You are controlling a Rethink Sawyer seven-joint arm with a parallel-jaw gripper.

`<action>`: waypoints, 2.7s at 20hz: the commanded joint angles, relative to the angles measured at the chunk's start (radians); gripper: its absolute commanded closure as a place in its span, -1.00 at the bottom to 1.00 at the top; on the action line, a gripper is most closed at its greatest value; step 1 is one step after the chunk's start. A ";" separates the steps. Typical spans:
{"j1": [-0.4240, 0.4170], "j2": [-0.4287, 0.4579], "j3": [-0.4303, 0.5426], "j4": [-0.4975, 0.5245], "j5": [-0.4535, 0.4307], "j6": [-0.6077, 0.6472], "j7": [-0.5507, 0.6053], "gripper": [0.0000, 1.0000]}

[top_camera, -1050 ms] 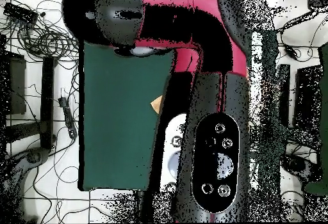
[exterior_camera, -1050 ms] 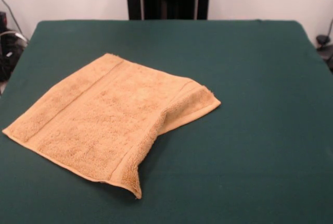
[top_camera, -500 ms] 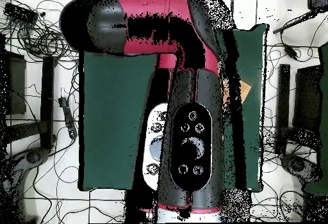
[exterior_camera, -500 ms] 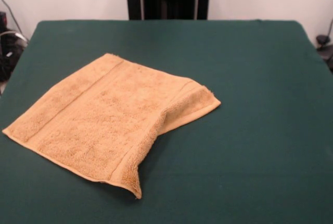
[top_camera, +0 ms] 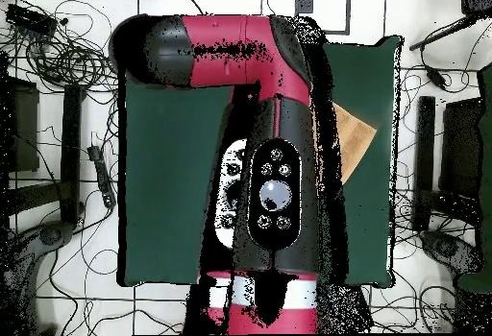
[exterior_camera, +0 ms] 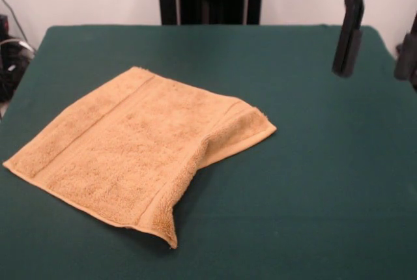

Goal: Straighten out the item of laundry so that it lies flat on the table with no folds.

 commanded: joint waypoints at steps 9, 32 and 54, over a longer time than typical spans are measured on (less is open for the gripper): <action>0.003 0.040 0.034 0.230 0.040 -0.016 0.213 -1.00; -0.143 -0.001 0.110 0.288 0.082 0.006 0.041 -1.00; -0.176 0.053 0.101 0.234 0.029 0.060 -0.002 -1.00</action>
